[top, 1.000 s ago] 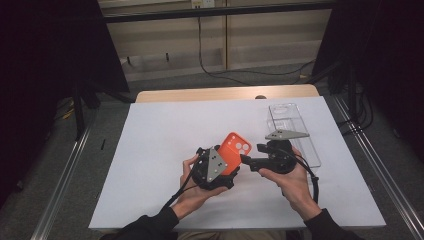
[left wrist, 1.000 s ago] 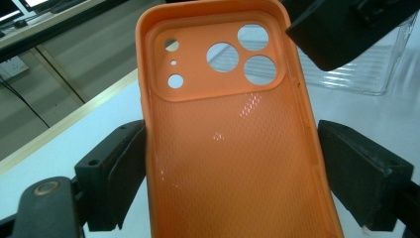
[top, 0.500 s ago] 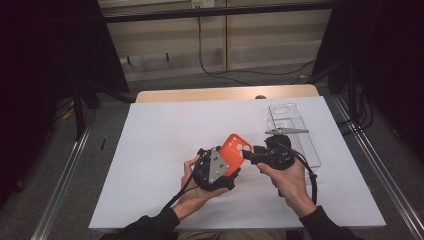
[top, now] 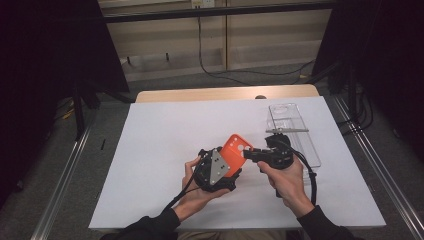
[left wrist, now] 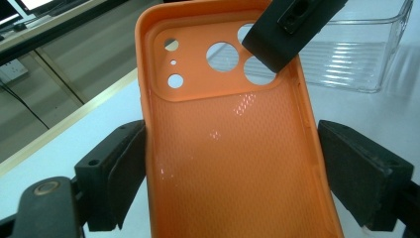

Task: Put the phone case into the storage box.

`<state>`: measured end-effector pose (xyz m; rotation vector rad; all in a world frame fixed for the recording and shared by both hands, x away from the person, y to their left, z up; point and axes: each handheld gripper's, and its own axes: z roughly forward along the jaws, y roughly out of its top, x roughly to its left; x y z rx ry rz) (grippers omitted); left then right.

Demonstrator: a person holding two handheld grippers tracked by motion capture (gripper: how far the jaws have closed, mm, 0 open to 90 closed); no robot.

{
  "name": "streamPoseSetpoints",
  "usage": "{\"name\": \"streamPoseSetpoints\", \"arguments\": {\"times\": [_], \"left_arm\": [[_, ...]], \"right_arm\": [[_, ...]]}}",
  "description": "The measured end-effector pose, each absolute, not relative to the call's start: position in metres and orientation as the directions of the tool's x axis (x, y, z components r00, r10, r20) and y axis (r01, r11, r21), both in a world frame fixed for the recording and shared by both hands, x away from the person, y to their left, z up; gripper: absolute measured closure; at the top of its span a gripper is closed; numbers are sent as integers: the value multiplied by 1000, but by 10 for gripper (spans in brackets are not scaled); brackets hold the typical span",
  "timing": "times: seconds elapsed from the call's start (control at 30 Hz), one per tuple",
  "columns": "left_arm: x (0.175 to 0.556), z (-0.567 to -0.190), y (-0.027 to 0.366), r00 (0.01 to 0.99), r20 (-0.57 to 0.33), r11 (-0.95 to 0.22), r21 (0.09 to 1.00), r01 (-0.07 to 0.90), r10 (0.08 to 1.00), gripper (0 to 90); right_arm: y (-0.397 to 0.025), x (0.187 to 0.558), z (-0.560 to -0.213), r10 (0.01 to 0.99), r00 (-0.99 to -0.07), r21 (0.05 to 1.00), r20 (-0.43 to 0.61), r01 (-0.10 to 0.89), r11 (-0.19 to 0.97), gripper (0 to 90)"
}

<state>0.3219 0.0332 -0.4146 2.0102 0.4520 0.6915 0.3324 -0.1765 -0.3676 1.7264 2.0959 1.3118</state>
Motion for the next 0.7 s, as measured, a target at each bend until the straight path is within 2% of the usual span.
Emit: {"name": "streamPoseSetpoints", "arguments": {"times": [0.7], "left_arm": [[325,-420,34,750,308,-493,869,28,585,130]], "right_arm": [[-179,330,-368,789,-282,639,546,750,-174,810]]}}
